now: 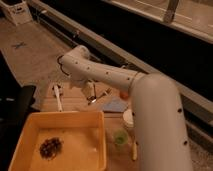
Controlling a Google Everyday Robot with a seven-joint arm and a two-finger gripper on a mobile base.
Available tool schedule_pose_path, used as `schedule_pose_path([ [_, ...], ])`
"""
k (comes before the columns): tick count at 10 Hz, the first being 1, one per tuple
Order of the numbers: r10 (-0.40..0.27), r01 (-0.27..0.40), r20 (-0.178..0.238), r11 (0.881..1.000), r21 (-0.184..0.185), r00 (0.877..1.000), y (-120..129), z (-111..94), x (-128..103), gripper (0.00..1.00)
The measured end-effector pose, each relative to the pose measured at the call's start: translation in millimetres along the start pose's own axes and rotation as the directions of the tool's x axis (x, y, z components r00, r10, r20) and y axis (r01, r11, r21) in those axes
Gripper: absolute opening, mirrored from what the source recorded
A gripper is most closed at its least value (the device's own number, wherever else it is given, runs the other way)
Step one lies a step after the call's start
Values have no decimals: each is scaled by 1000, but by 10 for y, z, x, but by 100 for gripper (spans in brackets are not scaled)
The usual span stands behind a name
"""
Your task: Place brush in tray
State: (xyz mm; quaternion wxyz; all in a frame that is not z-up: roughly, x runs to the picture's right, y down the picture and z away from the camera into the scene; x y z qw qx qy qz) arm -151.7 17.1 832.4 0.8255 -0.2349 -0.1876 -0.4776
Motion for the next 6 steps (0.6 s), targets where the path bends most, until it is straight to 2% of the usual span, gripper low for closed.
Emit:
schedule_pose_path([
  [1,-46,46,-15,999,-1,999,-168,66,-41,75],
  [2,-95,96,-19,995,15,995,-349,141,-98,75],
  [4,-111,112,-15,993,32,994,-399,163,-94,75],
  [6,-112,113,-13,993,33,994,-407,162,-106,75],
])
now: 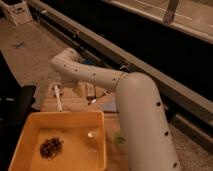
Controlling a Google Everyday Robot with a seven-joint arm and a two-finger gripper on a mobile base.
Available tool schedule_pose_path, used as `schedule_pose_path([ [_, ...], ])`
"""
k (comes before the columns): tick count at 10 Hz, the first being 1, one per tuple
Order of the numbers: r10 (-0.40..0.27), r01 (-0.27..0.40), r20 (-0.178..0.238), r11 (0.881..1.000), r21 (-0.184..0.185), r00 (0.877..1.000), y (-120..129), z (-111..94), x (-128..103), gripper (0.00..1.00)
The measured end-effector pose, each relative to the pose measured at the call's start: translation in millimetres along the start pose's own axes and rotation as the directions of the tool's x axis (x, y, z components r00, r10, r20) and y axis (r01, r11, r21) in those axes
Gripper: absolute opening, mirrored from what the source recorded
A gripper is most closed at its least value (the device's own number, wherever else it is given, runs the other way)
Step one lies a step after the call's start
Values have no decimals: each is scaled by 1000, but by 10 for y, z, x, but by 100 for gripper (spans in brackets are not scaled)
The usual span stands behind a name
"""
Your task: Place brush in tray
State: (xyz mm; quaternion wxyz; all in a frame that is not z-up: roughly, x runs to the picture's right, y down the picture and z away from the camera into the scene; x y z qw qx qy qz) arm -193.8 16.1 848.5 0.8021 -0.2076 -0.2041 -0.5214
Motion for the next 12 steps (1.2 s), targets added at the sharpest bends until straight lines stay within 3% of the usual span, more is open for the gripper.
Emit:
schedule_pose_path([
  [4,-23,23,-34,1000,2,999,-53,58,73,75],
  [7,-122,126,-61,990,60,991,-190,114,134,75],
  [9,-160,168,-65,976,136,985,-167,113,190,75],
  [12,-153,160,-46,937,309,987,-102,164,239,75],
])
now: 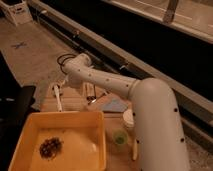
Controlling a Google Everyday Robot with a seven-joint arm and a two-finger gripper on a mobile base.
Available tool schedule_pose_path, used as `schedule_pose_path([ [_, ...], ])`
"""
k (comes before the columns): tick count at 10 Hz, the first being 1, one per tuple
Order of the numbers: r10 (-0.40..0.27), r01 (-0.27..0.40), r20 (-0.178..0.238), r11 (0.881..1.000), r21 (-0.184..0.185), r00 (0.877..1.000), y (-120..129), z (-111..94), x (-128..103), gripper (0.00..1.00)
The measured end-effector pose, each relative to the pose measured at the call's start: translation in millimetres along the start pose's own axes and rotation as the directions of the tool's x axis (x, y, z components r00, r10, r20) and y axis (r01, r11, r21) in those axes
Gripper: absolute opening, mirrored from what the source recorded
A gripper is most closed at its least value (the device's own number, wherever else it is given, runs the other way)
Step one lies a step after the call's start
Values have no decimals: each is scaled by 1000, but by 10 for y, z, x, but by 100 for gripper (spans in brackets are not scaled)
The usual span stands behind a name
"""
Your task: Place brush in tray
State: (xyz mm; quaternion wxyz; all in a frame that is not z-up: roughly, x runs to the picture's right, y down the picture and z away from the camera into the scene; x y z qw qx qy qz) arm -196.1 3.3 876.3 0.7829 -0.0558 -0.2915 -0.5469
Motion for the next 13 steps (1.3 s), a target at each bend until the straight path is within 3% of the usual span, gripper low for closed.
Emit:
schedule_pose_path([
  [1,2,-2,12,999,35,1000,-16,39,0,75],
  [3,-2,0,25,998,57,1000,-75,70,-16,75],
  [7,-9,8,24,999,43,1000,-57,72,7,75],
  [9,-55,54,67,998,20,996,-147,265,-34,75],
  [11,-144,145,158,989,7,977,-301,631,-150,75],
  [13,-230,233,250,972,18,941,-426,961,-251,75],
])
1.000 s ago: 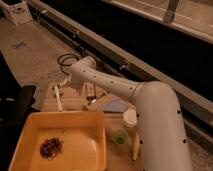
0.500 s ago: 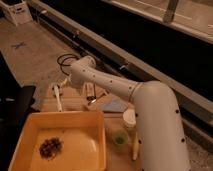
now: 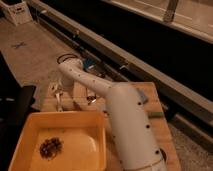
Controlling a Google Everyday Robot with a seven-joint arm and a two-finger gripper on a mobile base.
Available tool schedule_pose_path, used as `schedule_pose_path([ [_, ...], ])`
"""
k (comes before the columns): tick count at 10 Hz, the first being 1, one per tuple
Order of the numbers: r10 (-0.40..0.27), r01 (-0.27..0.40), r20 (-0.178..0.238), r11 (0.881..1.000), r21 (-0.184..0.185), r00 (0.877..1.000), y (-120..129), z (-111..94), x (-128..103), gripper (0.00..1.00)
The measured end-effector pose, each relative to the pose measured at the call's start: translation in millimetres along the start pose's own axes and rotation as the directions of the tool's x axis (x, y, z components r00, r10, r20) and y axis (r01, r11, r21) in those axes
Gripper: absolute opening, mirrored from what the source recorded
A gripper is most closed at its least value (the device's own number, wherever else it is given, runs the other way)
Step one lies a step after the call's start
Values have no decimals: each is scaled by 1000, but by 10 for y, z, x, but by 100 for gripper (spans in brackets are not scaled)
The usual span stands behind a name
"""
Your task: Place brush in tray
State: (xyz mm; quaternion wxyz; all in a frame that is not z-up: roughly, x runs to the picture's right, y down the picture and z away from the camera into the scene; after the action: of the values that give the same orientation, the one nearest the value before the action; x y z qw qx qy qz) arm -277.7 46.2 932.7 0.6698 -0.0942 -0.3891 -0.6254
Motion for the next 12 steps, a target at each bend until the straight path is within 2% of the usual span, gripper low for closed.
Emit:
schedule_pose_path([
  [3,-53,52,79,999,9,995,-49,201,-10,75],
  [4,-62,60,103,998,22,993,-97,284,-41,70],
  [7,-61,61,106,998,3,993,-17,233,-34,42],
  [9,-65,65,108,998,7,992,-53,242,-51,22],
  [10,-65,63,112,998,13,992,-55,264,-60,18],
  [12,-68,65,149,998,24,986,16,423,-158,18],
])
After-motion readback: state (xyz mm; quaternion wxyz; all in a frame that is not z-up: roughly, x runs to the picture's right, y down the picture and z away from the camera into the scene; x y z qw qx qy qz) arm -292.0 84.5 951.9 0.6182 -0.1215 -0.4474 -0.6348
